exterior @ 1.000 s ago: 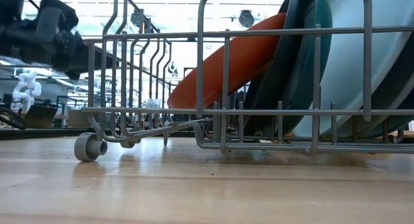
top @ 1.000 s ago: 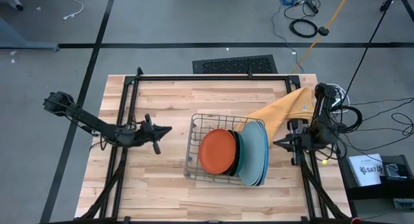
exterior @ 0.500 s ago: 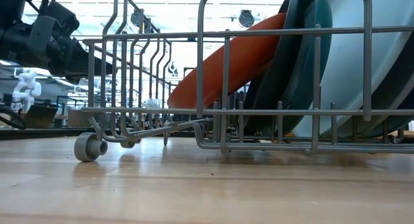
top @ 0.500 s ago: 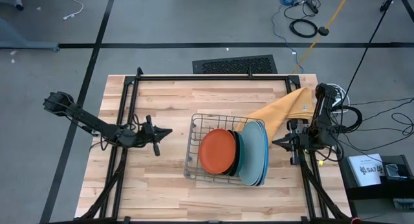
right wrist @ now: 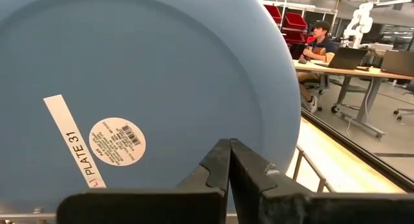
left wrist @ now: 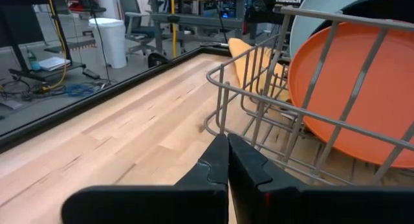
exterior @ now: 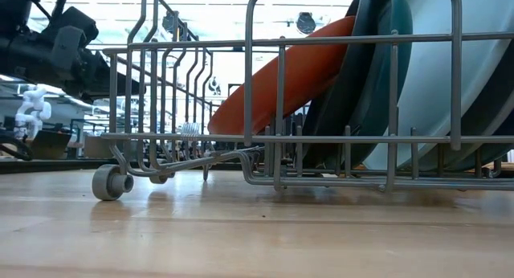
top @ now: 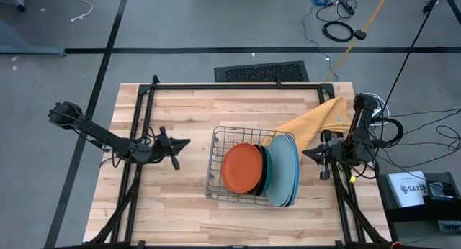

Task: Sort dishes
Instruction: Return to Home Position

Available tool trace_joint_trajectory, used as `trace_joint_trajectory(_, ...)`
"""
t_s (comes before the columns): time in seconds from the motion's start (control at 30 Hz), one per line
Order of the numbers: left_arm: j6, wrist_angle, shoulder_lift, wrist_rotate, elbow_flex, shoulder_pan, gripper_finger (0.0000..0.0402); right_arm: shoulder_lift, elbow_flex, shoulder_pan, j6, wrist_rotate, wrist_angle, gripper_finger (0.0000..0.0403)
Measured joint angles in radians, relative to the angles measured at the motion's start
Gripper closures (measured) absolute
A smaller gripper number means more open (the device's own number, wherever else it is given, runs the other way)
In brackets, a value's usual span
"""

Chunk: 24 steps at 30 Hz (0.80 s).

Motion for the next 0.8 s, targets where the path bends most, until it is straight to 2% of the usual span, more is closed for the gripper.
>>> trace_joint_trajectory(0.43, -0.001, 0.000, 0.000, 0.000, -0.001, 0.000, 0.0402, 0.000, 0.000, 0.000, -0.006, -0.004, 0.003, 0.0397)
trace_joint_trajectory(0.63, -0.001, 0.000, 0.000, 0.000, -0.001, 0.000, 0.0402, 0.000, 0.000, 0.000, -0.145, -0.004, 0.003, 0.0396)
trace_joint_trajectory(0.8, -0.001, 0.000, 0.000, 0.000, -0.001, 0.000, 0.0402, 0.000, 0.000, 0.000, -0.161, -0.004, 0.003, 0.0396)
